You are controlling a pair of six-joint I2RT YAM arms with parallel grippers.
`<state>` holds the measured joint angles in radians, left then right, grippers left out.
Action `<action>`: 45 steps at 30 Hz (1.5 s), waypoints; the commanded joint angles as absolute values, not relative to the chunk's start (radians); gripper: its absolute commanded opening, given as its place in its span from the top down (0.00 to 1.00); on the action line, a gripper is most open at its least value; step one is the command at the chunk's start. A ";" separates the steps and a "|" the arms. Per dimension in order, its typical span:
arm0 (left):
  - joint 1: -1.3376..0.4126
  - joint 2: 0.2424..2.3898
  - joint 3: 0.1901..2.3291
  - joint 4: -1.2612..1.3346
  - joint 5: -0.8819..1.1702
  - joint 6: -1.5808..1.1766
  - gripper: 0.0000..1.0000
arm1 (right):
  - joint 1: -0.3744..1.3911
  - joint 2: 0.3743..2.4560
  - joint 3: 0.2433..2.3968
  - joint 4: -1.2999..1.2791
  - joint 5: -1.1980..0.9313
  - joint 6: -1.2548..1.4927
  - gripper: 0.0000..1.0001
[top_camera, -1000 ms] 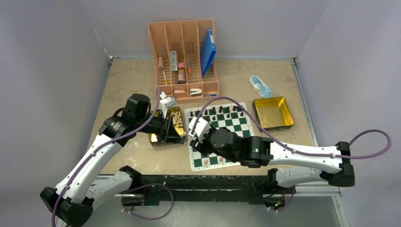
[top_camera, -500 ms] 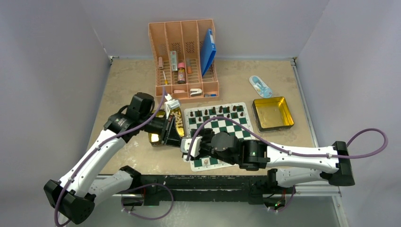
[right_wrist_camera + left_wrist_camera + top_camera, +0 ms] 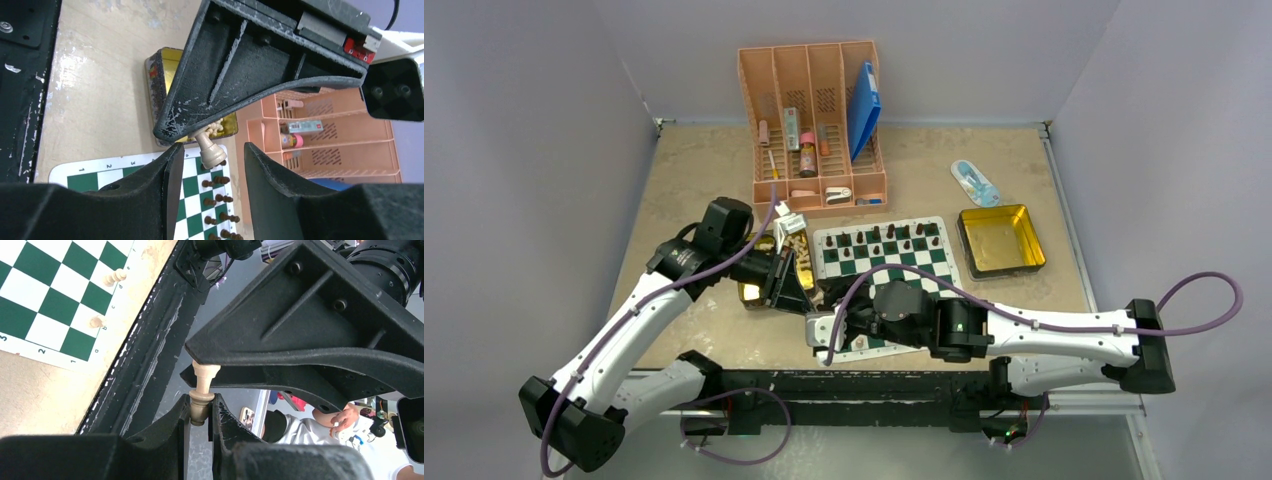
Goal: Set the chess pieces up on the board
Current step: Place the chess piece on the chessboard.
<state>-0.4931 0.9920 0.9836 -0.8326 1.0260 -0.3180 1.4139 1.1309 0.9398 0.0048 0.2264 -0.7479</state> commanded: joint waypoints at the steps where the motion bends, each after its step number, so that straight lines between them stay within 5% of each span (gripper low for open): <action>1: -0.489 0.991 0.988 -0.812 1.072 -0.299 0.94 | 1.420 1.106 0.945 0.056 0.158 -0.798 0.51; 10: -0.489 0.994 1.005 -0.826 1.079 -0.295 0.90 | 1.424 1.121 0.920 0.045 0.168 -0.783 0.80; 19: -0.489 0.911 1.150 -0.815 0.736 -0.410 0.56 | 1.423 1.008 0.782 0.318 0.236 -0.388 0.97; 30: -0.489 0.829 1.187 -0.687 0.674 -0.514 0.50 | 1.422 0.897 0.564 0.716 0.363 0.201 0.96; 45: -0.491 0.903 1.103 -0.617 0.843 -0.531 0.55 | 1.422 0.962 0.557 0.796 0.499 0.331 0.93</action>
<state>-0.4919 0.9066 1.1152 -0.6807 0.7849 -0.5156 1.4200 0.9741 0.5503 0.7048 0.4362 0.2825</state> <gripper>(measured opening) 0.465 0.223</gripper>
